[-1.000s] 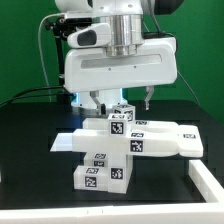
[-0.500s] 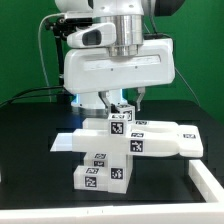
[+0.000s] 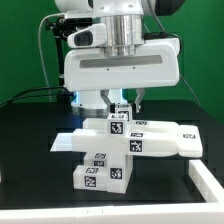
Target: Assemble chair
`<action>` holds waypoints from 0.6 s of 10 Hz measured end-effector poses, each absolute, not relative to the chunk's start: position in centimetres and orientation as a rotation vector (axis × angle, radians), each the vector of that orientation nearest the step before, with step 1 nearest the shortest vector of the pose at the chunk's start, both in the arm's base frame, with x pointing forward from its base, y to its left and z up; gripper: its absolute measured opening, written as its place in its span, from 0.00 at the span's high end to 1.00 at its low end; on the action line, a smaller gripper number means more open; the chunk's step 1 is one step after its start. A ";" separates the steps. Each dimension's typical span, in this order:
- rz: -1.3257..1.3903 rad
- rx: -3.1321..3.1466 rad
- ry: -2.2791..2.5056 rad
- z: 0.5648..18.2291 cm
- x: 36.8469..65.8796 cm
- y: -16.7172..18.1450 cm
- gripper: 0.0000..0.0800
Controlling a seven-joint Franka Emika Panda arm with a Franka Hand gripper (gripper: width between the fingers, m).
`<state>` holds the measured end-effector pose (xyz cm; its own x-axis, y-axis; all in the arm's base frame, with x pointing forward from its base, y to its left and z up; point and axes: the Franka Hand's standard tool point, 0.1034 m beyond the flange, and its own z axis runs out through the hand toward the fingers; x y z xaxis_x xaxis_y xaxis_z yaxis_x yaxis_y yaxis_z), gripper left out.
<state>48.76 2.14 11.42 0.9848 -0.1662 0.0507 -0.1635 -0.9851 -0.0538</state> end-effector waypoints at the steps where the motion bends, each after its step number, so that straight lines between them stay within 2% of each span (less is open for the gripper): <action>1: -0.083 -3.068 0.360 11.4 48.8 2.1 0.64; 6: -0.071 -2.919 0.958 11.4 48.8 2.2 0.64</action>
Offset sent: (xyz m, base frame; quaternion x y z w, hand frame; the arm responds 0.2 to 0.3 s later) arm -0.0021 -0.0083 -0.0003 -0.0132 0.0024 0.2664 0.9638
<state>48.83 2.16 11.44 0.8047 -0.5933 0.0225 -0.5901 -0.8034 -0.0798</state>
